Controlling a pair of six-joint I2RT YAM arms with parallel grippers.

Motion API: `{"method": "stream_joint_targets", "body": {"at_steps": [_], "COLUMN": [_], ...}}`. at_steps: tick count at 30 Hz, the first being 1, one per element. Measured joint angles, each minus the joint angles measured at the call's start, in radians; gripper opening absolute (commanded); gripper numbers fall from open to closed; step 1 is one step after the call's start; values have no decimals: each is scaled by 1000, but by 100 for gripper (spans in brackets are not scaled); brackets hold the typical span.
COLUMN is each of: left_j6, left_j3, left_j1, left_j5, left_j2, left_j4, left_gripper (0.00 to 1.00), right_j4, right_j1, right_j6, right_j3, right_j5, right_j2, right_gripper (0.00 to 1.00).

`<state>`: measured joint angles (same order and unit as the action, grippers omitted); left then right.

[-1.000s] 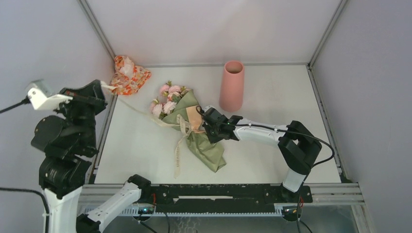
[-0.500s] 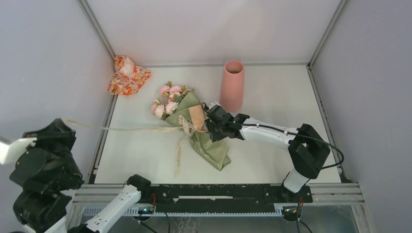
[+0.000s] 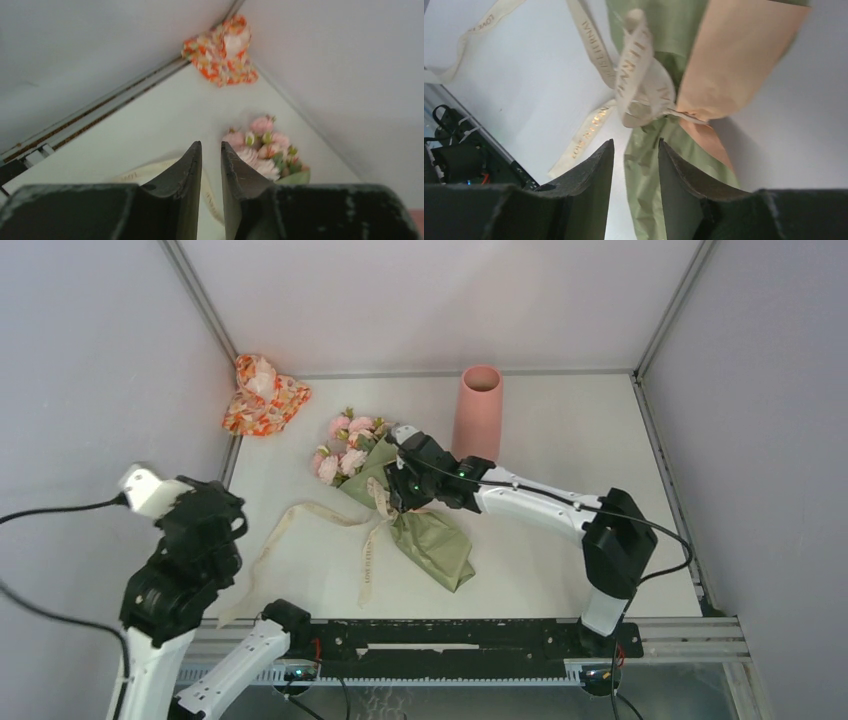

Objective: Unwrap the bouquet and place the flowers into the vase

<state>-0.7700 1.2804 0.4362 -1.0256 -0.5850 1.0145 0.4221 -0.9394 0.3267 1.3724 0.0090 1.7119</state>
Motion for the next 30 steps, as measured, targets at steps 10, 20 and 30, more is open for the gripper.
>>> {"method": "stream_joint_targets", "body": {"at_steps": [10, 20, 30], "left_j6": [-43, -51, -54], "left_j3": [-156, -212, -340], "left_j1": [0, 0, 0], "left_j5": [141, 185, 272], "left_j2": [27, 64, 47], "left_j4": [4, 8, -39], "left_gripper": [25, 26, 23], "right_j4": [14, 61, 58], "right_j1": [-38, -23, -18], "right_j6": [-11, -15, -6], "right_j3": [210, 271, 121], "right_j5": [-71, -90, -62], "right_j2": [220, 303, 169], "right_gripper": [45, 44, 45]}}
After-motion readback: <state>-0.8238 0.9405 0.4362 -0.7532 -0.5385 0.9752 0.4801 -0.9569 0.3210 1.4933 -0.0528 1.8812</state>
